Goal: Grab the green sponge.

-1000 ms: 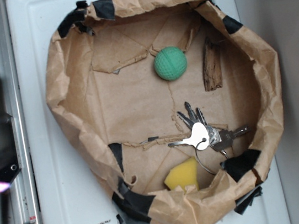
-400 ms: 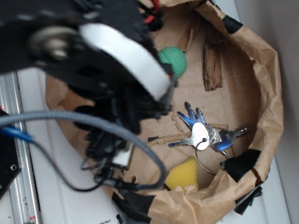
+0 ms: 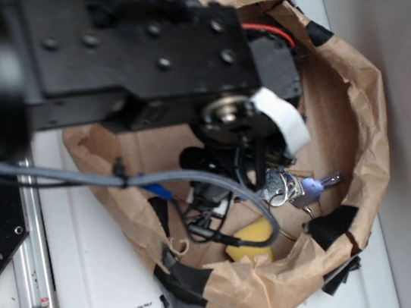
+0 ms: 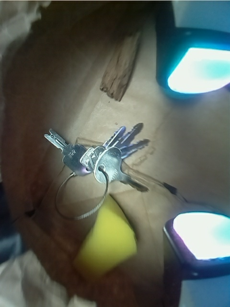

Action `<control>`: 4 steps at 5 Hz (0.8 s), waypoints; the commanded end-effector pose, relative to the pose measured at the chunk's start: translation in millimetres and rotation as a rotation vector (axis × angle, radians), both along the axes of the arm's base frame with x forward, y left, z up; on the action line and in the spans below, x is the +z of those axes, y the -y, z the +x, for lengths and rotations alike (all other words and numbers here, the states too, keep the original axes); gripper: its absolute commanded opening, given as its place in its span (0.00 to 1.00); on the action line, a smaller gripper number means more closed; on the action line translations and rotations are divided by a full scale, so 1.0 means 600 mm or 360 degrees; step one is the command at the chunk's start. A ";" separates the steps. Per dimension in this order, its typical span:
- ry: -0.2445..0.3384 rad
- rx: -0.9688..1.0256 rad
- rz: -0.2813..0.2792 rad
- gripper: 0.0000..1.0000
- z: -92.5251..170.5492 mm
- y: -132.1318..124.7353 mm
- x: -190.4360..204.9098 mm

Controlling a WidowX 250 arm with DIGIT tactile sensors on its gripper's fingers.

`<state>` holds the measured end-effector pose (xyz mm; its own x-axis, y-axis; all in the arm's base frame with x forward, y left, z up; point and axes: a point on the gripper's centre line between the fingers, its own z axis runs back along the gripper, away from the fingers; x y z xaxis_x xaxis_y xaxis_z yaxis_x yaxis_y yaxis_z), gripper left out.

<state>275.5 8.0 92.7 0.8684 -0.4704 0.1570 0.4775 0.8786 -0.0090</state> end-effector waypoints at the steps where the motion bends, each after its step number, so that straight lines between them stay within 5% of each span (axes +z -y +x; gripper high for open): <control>1: 0.0052 -0.0281 0.0029 1.00 -0.008 0.086 -0.024; 3: 0.0069 -0.0560 0.0015 1.00 -0.013 0.121 -0.067; 4: 0.0055 -0.0748 -0.0092 1.00 -0.007 0.132 -0.076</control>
